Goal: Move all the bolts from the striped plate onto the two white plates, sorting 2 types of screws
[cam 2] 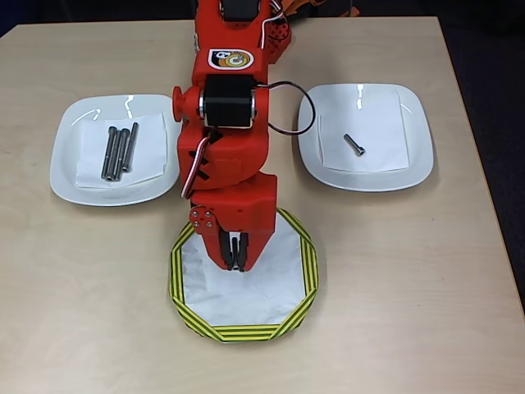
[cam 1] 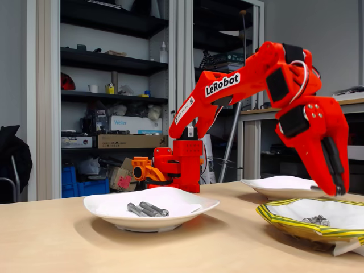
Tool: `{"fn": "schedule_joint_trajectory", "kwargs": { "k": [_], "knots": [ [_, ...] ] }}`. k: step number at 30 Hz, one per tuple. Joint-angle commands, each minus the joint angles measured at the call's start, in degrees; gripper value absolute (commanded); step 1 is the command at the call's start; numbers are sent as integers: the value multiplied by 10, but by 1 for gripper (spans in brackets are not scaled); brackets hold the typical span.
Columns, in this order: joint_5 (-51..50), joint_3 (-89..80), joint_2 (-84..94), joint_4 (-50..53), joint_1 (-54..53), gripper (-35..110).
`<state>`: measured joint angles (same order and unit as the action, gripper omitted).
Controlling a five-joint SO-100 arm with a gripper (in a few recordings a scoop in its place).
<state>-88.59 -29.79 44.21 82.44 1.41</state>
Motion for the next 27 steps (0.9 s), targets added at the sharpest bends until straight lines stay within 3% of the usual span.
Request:
{"fn": "schedule_joint_trajectory", "kwargs": {
  "k": [1, 10, 21, 27],
  "knots": [
    [-31, -11, 77, 34, 35, 0],
    [-221, -222, 223, 47, 201, 0],
    [-512, -357, 288, 88, 402, 1],
    [-568, -477, 350, -7, 431, 13]
  ]
}}
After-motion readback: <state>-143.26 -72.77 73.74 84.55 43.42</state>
